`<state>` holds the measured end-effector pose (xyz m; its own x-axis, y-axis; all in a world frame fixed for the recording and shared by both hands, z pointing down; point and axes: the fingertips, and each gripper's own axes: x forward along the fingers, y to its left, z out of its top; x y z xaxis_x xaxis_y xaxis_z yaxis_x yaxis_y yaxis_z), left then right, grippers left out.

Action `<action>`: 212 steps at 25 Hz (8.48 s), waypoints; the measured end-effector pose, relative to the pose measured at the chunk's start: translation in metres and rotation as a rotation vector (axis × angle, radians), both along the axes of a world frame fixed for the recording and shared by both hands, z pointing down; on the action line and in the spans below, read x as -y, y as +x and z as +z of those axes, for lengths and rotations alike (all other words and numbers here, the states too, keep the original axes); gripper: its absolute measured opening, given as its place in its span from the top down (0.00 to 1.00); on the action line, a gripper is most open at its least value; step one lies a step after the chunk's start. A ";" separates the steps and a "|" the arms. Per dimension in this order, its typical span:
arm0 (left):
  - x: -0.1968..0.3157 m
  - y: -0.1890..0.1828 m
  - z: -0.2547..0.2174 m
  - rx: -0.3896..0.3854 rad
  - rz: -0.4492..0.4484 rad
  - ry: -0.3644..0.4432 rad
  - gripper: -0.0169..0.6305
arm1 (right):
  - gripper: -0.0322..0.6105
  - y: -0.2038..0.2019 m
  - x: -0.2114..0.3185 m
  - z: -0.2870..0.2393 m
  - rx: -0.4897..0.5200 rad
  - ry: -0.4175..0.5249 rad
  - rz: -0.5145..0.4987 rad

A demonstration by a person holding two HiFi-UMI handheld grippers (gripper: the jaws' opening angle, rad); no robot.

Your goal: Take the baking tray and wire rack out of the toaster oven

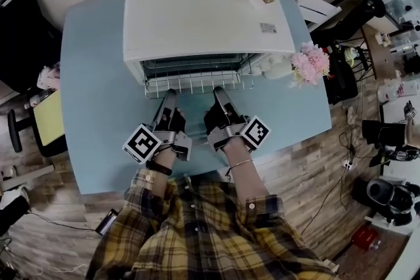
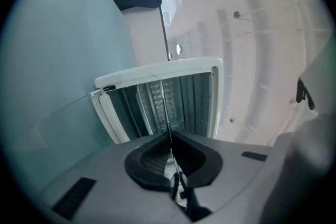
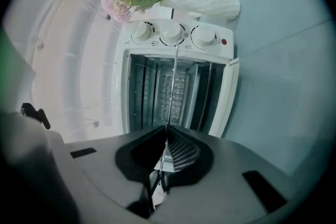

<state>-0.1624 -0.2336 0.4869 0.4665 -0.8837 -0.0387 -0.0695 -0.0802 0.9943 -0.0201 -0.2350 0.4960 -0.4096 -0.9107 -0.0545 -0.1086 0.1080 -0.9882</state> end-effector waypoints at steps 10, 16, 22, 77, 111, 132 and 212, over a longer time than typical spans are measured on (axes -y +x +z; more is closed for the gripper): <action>-0.038 0.001 0.000 0.051 0.041 0.027 0.97 | 0.92 0.002 -0.039 -0.006 -0.040 0.027 -0.034; -0.069 0.004 -0.010 0.065 -0.025 0.043 0.97 | 0.92 0.003 -0.069 -0.014 -0.031 0.048 -0.134; -0.111 0.021 -0.014 0.088 -0.110 0.046 0.97 | 0.92 0.021 -0.104 -0.016 0.005 0.058 -0.227; -0.207 0.326 0.113 0.182 0.509 -0.296 0.88 | 0.92 0.311 -0.279 0.111 0.084 -0.284 0.388; -0.271 0.295 0.136 0.170 0.654 -0.456 0.69 | 0.85 0.307 -0.266 0.141 -0.013 -0.339 0.453; -0.248 0.298 0.037 0.134 0.609 -0.161 0.68 | 0.68 0.320 -0.288 0.062 -0.423 -0.236 0.351; -0.038 0.000 0.060 0.063 0.001 -0.321 0.90 | 0.90 0.024 -0.039 0.050 0.174 -0.309 0.003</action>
